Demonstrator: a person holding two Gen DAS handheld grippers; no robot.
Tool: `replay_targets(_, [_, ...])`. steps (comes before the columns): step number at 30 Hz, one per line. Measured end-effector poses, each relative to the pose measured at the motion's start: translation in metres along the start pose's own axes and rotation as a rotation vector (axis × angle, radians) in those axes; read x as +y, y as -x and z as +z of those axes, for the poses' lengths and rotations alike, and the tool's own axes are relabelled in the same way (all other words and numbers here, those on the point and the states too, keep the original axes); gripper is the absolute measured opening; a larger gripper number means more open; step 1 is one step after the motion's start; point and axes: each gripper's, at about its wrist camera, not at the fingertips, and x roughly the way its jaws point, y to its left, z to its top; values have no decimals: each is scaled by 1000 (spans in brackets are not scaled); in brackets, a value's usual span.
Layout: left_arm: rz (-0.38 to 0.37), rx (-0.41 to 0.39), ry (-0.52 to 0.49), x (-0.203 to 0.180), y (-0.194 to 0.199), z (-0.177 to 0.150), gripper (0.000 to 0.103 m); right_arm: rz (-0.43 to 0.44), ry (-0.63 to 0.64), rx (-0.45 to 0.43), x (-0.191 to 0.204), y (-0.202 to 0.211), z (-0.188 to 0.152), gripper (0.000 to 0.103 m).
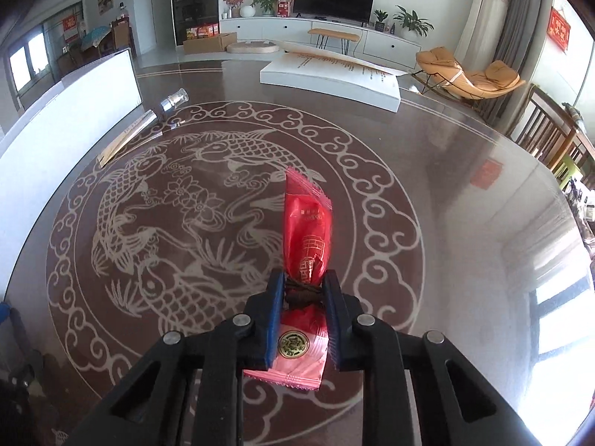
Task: Organize objects
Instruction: 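Grasp the red snack packet with the right gripper and lift it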
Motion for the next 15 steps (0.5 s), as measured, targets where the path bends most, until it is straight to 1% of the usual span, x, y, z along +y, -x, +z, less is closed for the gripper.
replay_targets(3, [0, 0, 0, 0, 0, 0, 103, -21, -5, -18, -18, 25, -41, 22])
replay_targets(6, [0, 0, 0, 0, 0, 0, 103, -31, -27, -38, -29, 46, -73, 22])
replay_targets(8, [0, 0, 0, 0, 0, 0, 103, -32, -45, -50, -32, 56, -84, 22])
replay_targets(12, [0, 0, 0, 0, 0, 0, 103, -15, -88, -67, -39, 62, -95, 24])
replay_targets(13, [0, 0, 0, 0, 0, 0, 103, -11, -100, -65, -39, 62, -96, 31])
replay_targets(14, [0, 0, 0, 0, 0, 0, 103, -8, -114, -60, -41, 61, -98, 40])
replay_targets(15, [0, 0, 0, 0, 0, 0, 103, -2, -130, -54, -43, 60, -100, 46])
